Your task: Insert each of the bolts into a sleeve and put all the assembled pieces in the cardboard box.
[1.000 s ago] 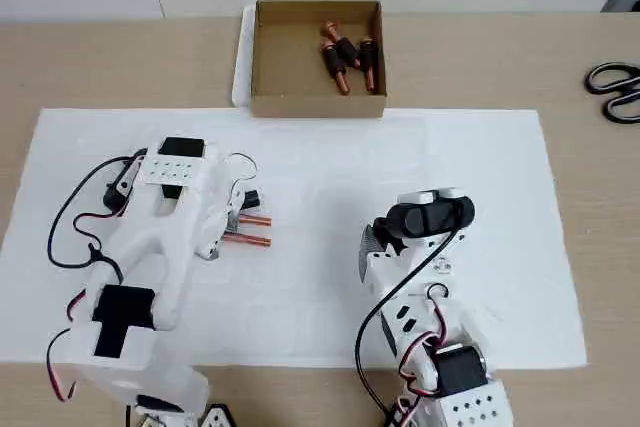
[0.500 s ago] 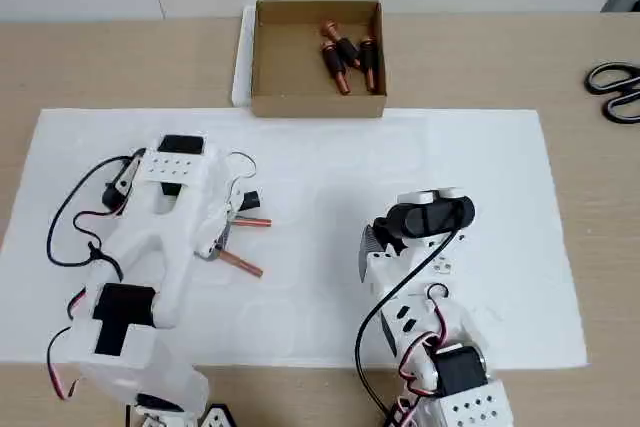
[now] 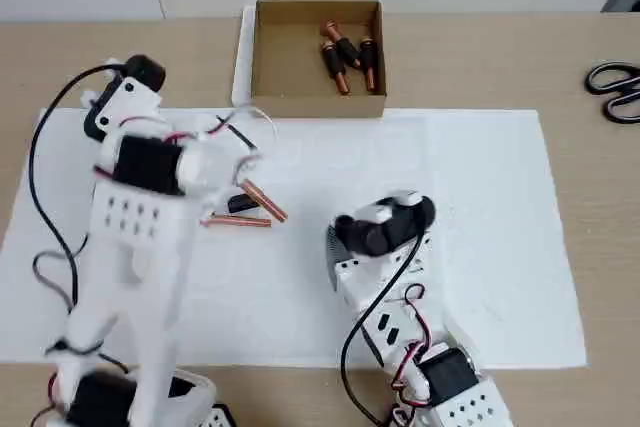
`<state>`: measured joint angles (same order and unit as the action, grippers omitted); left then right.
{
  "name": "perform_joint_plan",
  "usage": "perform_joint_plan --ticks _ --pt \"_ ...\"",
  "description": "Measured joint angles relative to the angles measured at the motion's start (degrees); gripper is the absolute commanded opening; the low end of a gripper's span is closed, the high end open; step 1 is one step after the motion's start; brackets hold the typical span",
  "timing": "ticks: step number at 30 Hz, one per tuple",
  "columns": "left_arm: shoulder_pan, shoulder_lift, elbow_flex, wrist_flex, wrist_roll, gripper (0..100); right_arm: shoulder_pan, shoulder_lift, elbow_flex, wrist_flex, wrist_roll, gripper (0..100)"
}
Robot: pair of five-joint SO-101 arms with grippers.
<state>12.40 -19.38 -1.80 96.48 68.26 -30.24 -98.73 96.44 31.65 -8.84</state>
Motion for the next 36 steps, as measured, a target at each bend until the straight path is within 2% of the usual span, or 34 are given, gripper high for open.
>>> perform_joint_plan --ticks 4,8,11,17,20,23,30,36 --pt "4.31 -7.56 0.0 0.18 -7.03 1 0.18 0.0 0.0 -10.64 7.91 0.5" --pt "3.96 -13.1 0.0 -1.85 -14.59 1 0.0 0.0 0.0 -16.44 11.96 0.5" --pt "1.32 -15.91 0.0 -8.53 -21.54 1 0.09 0.0 0.0 -19.52 13.27 0.5" --pt "-1.23 -17.76 3.69 -27.6 -36.92 1 0.0 0.0 0.0 -22.42 13.54 0.5" --pt "0.09 -17.76 7.65 -34.9 -39.65 1 -0.53 0.0 0.0 -22.51 13.54 0.5" --pt "4.4 -17.76 9.49 -40.44 -42.81 1 -0.44 0.0 0.0 -22.51 13.54 0.5" --pt "17.14 -20.22 10.9 -43.08 -51.6 1 -0.44 0.0 0.0 -22.86 13.54 0.5" --pt "18.64 -31.56 24.0 -51.78 -53.89 1 -0.44 0.0 0.0 -27.87 13.71 0.5"
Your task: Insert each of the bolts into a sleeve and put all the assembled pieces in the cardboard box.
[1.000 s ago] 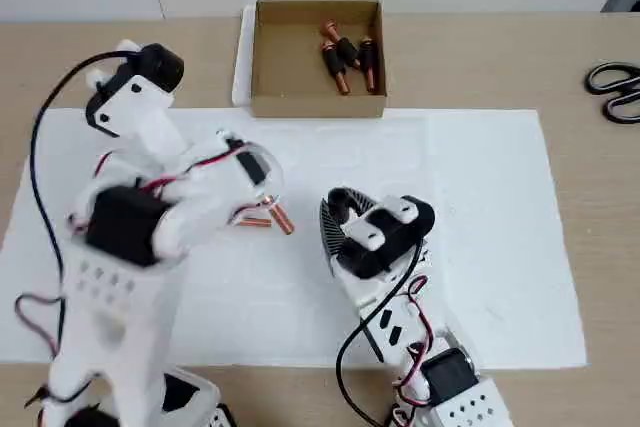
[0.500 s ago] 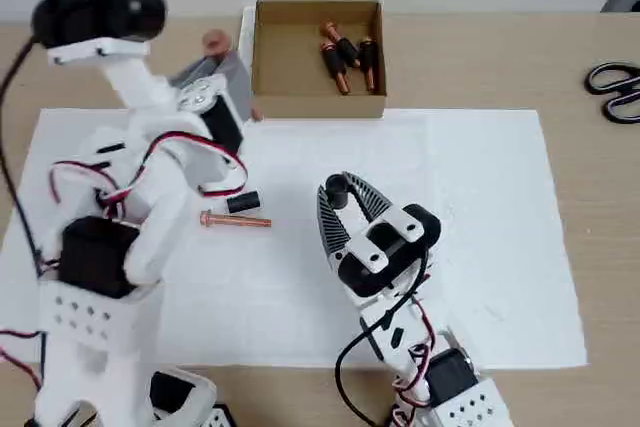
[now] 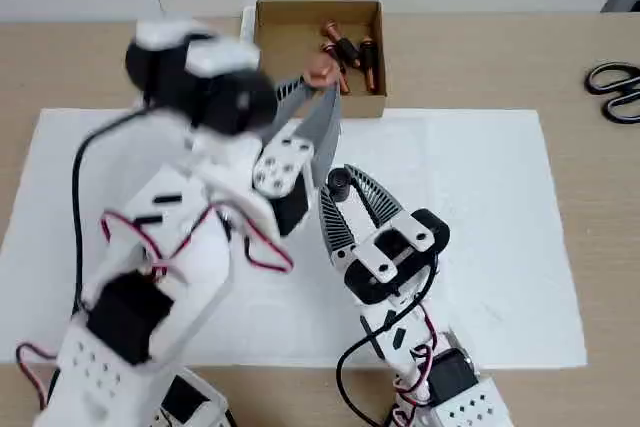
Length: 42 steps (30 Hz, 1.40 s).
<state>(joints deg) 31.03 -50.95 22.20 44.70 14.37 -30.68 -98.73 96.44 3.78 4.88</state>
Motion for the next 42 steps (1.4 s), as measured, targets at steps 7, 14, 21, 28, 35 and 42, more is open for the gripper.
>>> perform_joint_plan --ticks 7,14,21,28,35,42 --pt "0.97 -13.89 22.59 -12.31 -0.18 1 0.0 0.0 0.0 -0.35 0.09 0.5" --pt "5.63 -13.8 25.67 -13.36 -0.44 1 0.0 0.0 0.0 -0.35 0.09 0.5" --pt "5.89 -9.05 25.41 -13.54 -3.6 1 -0.09 0.0 0.0 -0.35 0.09 0.5" --pt "3.96 -8.26 21.27 -13.89 -6.51 1 0.0 -0.09 0.0 -0.35 0.18 0.5" --pt "4.04 -8.0 16.88 -10.99 -6.77 1 0.0 -0.18 0.0 -0.35 0.18 0.5" --pt "4.04 -7.91 16.88 -5.45 -6.77 1 0.0 -0.18 0.0 -0.35 0.18 0.5"
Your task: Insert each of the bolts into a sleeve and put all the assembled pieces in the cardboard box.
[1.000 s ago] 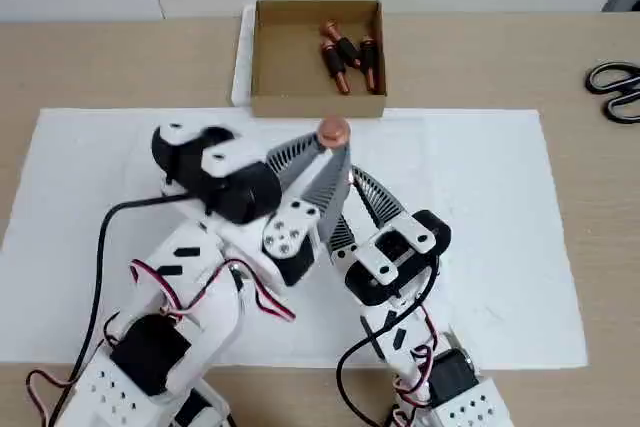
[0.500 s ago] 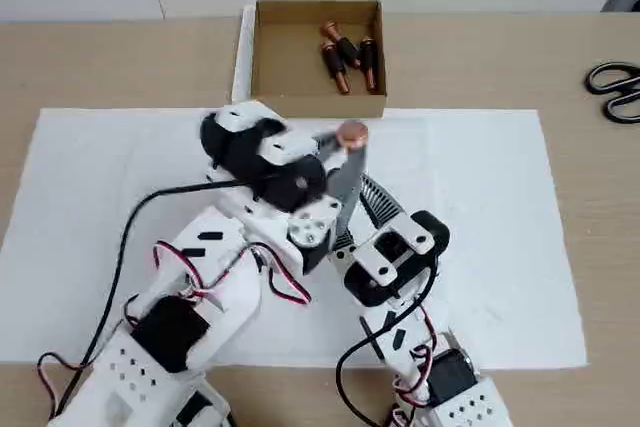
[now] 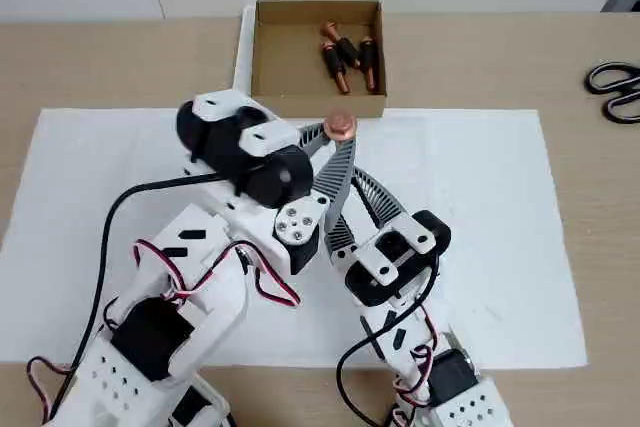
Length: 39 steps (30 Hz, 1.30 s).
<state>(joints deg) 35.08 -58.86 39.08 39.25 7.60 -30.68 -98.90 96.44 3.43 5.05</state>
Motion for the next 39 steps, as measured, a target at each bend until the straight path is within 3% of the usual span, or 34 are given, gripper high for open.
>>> perform_joint_plan --ticks 19,23,31,39 --pt "-0.09 0.0 0.09 4.84 -0.35 1 -0.09 0.0 0.0 0.0 0.0 0.5" --pt "0.0 0.0 1.67 4.92 -4.57 1 -0.09 0.0 0.0 0.0 0.0 0.5" --pt "0.09 -0.09 2.81 7.56 -5.36 15 -0.09 0.0 0.0 0.0 0.0 0.5" --pt "-0.35 0.0 3.87 12.31 -5.71 16 0.18 0.0 0.0 0.0 0.0 0.5"
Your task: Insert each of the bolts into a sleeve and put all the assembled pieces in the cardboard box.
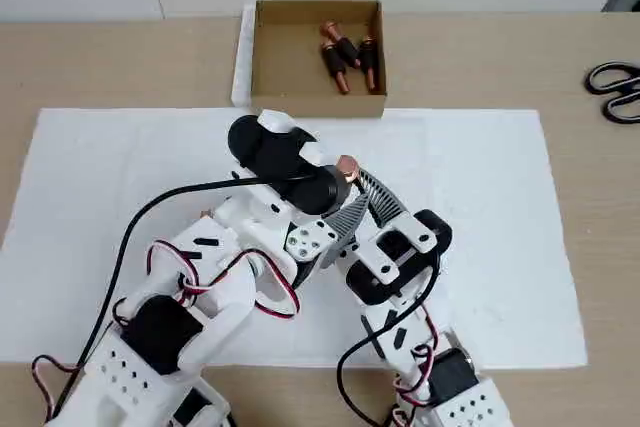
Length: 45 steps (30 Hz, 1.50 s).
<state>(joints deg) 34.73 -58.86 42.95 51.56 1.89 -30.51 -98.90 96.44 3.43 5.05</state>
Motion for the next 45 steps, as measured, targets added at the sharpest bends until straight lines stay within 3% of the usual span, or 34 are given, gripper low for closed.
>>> perform_joint_plan --ticks 3,8,12,17,25,33,39,45 --pt "-2.29 0.0 0.0 -0.88 -0.35 16 -0.09 0.0 0.0 0.0 0.0 0.5" --pt "-12.4 -0.09 0.0 -5.1 -5.27 16 -0.26 0.09 0.0 0.0 0.09 0.5" --pt "-18.73 -0.18 -2.9 -5.36 -4.75 16 0.09 0.09 -0.18 0.0 0.09 0.5" --pt "-20.66 -6.59 -8.97 -4.31 -1.58 1 5.71 0.0 -0.7 1.49 0.09 0.4" --pt "-26.99 -16.62 0.09 -2.29 -1.32 1 15.56 5.8 -10.29 15.47 3.34 0.4" --pt "-32.7 -30.86 23.12 -18.2 -1.32 1 21.54 28.13 -28.48 18.99 5.98 0.4" --pt "-32.97 -40.79 33.58 -20.22 -1.32 1 21.8 54.68 -44.22 16.53 5.71 0.4" --pt "-32.97 -44.48 35.96 -20.48 -1.32 1 21.54 78.42 -61.98 8.53 -0.62 0.4"
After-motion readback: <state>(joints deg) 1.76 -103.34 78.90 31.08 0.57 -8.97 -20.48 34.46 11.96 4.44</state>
